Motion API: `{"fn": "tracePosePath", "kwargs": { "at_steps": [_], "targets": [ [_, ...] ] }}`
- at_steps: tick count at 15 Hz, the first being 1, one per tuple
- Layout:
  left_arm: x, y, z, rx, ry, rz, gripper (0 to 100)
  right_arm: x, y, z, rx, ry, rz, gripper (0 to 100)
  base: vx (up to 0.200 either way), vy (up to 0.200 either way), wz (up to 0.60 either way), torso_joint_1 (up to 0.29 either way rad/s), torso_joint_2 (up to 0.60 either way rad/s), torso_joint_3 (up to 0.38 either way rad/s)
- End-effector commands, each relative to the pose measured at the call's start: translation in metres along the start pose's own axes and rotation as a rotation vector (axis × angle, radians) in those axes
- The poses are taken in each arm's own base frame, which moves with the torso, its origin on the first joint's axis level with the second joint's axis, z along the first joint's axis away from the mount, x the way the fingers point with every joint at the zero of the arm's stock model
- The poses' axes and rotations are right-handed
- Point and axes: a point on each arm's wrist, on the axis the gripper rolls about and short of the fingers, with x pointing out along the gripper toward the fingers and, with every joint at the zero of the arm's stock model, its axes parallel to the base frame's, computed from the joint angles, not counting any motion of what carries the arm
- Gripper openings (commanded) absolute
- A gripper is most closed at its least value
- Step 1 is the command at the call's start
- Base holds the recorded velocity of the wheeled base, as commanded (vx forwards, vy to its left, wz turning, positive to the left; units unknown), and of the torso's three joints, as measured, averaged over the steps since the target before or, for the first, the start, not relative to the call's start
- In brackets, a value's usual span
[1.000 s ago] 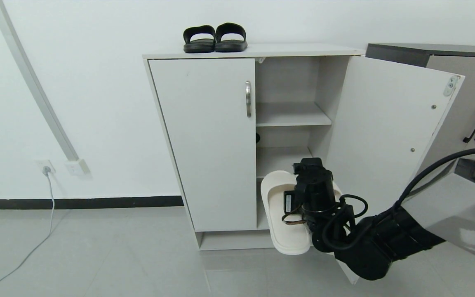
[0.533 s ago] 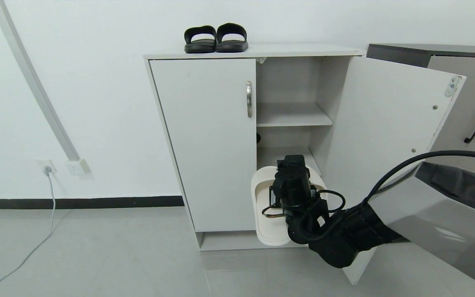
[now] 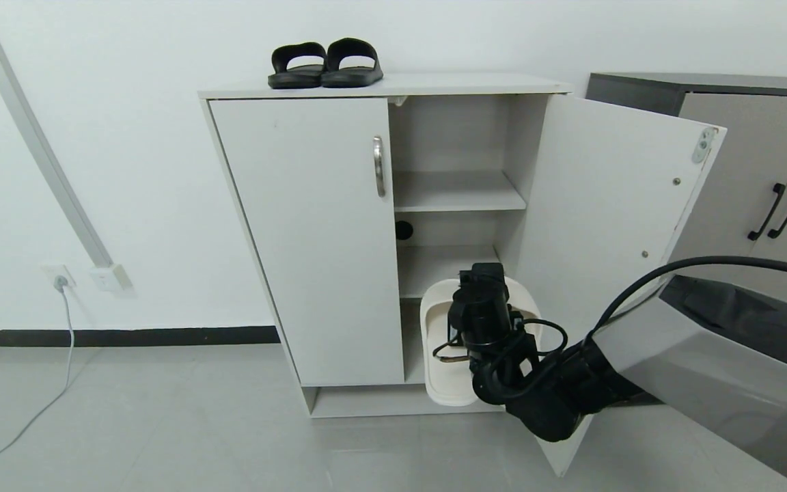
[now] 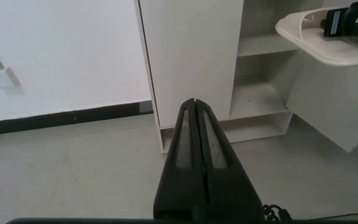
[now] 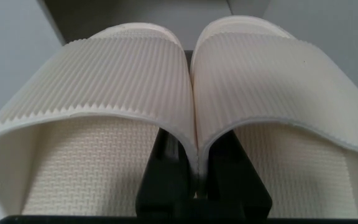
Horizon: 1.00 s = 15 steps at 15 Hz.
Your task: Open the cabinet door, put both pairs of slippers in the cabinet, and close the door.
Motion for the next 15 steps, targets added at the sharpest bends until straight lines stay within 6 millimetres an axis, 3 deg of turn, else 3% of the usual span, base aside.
{"fn": "tracePosePath", "kwargs": {
  "at_steps": [1,15],
  "targets": [
    [0.000,0.000,0.000,-0.001,0.002,0.000,0,0.003,0.002,-0.008,-0.010,0.011,0.003,0,0.000,0.000,0.00,0.000,0.00,0.000],
    [0.000,0.000,0.000,-0.003,0.003,0.000,0,0.011,0.008,-0.030,-0.017,0.015,0.019,0,0.000,0.000,0.00,0.000,0.00,0.000]
  ]
}}
